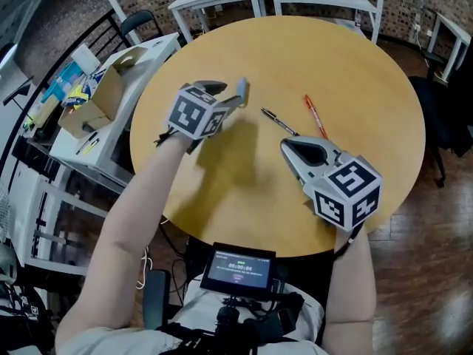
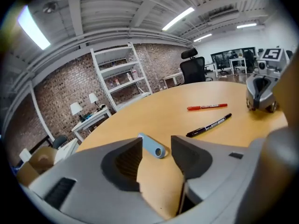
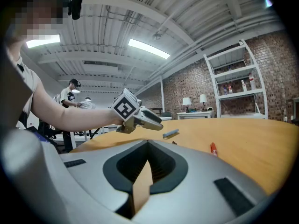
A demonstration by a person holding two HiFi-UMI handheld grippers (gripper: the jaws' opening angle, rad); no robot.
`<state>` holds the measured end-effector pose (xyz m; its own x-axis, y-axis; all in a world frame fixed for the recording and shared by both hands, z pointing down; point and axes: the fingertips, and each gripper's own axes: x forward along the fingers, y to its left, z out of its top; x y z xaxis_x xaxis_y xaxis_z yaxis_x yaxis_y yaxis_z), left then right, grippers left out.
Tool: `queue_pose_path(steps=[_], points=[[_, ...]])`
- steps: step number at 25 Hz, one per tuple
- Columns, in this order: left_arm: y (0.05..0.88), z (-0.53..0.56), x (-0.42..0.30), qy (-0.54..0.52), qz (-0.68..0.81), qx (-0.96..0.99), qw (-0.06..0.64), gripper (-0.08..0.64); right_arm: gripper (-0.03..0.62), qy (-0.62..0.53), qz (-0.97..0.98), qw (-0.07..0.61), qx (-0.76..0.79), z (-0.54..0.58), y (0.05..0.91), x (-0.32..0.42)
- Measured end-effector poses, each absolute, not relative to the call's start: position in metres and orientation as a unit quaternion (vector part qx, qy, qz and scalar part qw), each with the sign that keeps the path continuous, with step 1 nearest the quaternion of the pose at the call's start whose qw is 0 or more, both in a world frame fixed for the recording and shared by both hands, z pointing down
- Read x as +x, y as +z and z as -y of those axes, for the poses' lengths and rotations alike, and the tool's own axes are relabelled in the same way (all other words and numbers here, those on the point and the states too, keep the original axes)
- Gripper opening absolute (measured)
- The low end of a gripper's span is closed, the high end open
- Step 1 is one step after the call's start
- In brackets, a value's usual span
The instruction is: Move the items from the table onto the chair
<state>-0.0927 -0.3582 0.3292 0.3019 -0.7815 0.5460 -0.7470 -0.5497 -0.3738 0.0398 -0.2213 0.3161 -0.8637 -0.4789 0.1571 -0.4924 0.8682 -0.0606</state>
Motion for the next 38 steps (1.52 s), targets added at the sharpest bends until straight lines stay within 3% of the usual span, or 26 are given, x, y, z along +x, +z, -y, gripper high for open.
queue_pose_path(steps=[4,12,22,26,27,28,38], points=[[0.342,0.371,-0.09,-0.344,-0.485,-0.803,-0.031,0.244,0.002,0.048,0.964,0.068,0.252,0.222,0.316,0.04],[0.371,0.408,-0.111,-0.354,-0.487,-0.785,-0.146,0.249,0.003,0.047,0.965,0.067,0.251,0.223,0.316,0.039],[0.389,0.432,-0.113,-0.369,-0.479,-0.763,-0.228,0.25,0.003,0.047,0.965,0.067,0.25,0.222,0.316,0.041],[0.388,0.432,-0.113,-0.383,-0.472,-0.759,-0.233,0.234,0.003,0.046,0.965,0.067,0.25,0.221,0.315,0.041],[0.387,0.432,-0.114,-0.384,-0.472,-0.76,-0.229,0.16,0.003,0.046,0.965,0.067,0.25,0.222,0.315,0.041],[0.387,0.431,-0.114,-0.382,-0.471,-0.762,-0.226,0.137,0.003,0.046,0.965,0.068,0.25,0.222,0.315,0.041],[0.344,0.405,-0.092,-0.314,-0.421,-0.828,-0.194,0.129,0.003,0.048,0.965,0.068,0.25,0.222,0.317,0.041]])
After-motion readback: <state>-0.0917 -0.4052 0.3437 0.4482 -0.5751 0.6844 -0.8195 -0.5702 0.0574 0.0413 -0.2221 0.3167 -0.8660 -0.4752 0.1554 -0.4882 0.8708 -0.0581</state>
